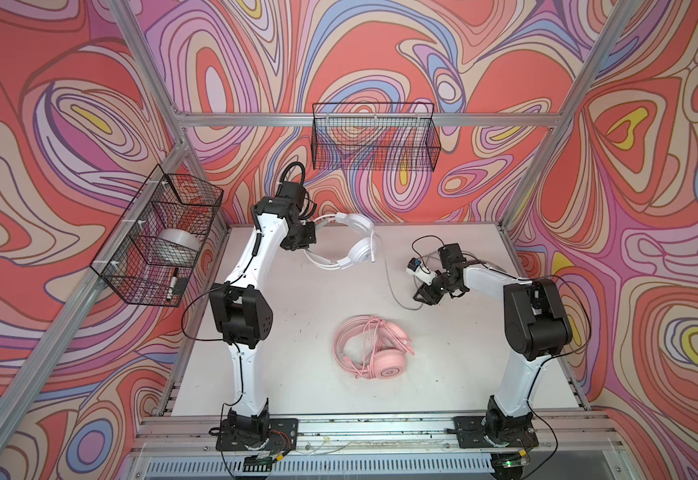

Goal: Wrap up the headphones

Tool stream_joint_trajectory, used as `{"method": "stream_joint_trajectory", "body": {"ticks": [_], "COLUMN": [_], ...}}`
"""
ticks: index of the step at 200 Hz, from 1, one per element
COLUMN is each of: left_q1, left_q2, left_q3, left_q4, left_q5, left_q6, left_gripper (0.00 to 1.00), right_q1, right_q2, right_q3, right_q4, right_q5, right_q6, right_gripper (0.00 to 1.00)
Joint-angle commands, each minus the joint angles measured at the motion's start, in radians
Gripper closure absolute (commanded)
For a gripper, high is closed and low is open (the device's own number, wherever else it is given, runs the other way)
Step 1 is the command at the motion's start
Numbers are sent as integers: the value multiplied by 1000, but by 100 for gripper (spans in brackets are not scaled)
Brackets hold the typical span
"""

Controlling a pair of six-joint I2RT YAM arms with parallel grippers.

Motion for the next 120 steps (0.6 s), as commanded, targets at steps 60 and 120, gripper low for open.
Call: {"method": "stream_joint_trajectory", "body": {"ticks": [60,120], "left_q1": [8,7], "left_q2": [12,5], "left_q3": [28,23], "left_q4": [4,2], "left_q5": [21,35], "left_q6": [-24,-39], "left_gripper": [100,100], "right_q1": [7,42], "right_q2": [-151,-77], "right_q3": [-138,-163], "right_q4": [-33,56], "right_q5": [-76,-52], "right_q6": [-208,-213], "right_gripper": [44,48]}}
